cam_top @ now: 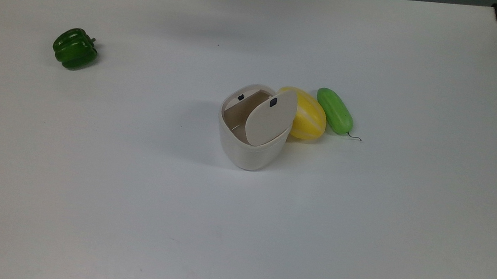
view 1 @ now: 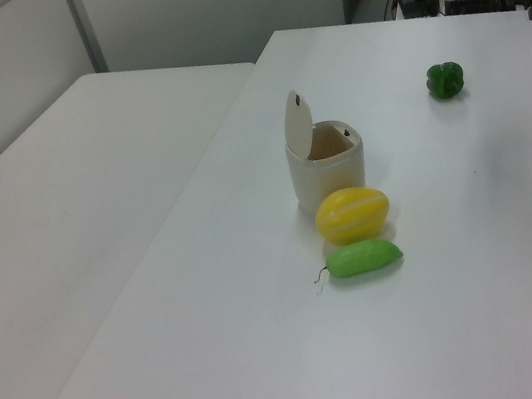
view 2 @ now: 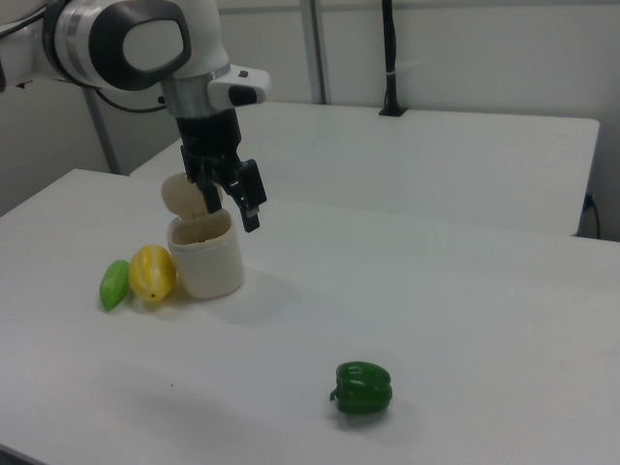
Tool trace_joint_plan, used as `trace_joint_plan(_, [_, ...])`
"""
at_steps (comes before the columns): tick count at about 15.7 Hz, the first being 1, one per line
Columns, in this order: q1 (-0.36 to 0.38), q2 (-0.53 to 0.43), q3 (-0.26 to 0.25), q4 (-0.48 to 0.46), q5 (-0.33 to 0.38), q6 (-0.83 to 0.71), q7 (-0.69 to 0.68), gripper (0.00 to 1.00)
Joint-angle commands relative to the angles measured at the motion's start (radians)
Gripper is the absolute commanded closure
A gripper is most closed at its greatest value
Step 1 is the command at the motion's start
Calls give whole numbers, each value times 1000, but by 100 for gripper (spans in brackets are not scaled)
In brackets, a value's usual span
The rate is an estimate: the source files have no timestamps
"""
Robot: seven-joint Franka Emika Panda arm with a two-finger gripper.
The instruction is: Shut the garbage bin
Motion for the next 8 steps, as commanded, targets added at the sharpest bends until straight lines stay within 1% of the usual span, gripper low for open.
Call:
trace_joint_plan(1, [1, -19, -1, -5, -15, -10, 6, 0])
trace_joint_plan(3, [1, -18, 0, -7, -5, -10, 4, 0])
trace_joint_plan(6, [4, -15, 8, -7, 33, -9, 15, 0])
trace_joint_plan(8, [6, -13, 12, -7, 36, -10, 19, 0])
